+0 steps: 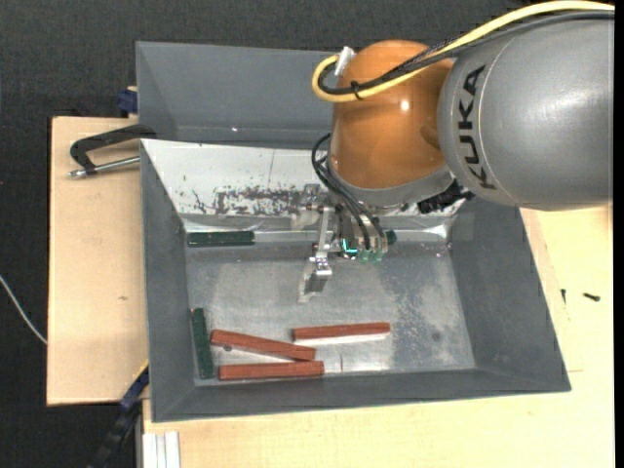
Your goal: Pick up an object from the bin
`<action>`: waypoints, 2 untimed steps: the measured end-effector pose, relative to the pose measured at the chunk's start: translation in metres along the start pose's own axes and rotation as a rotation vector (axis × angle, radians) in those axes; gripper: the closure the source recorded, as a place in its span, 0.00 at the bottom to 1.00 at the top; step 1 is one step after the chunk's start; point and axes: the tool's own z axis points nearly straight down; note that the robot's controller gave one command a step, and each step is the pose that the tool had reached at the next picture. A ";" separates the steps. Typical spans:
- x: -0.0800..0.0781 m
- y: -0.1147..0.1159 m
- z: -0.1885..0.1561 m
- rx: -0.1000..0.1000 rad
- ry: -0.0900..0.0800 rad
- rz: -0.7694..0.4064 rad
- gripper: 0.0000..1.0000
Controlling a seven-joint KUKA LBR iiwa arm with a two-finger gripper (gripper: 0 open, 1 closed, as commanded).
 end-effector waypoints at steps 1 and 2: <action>-0.002 -0.001 -0.005 -0.001 -0.009 0.002 0.00; 0.021 -0.050 0.072 -0.002 -0.013 -0.002 0.00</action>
Offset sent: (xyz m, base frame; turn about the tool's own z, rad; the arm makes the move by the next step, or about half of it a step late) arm -0.0425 -0.0949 -0.1417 -0.0018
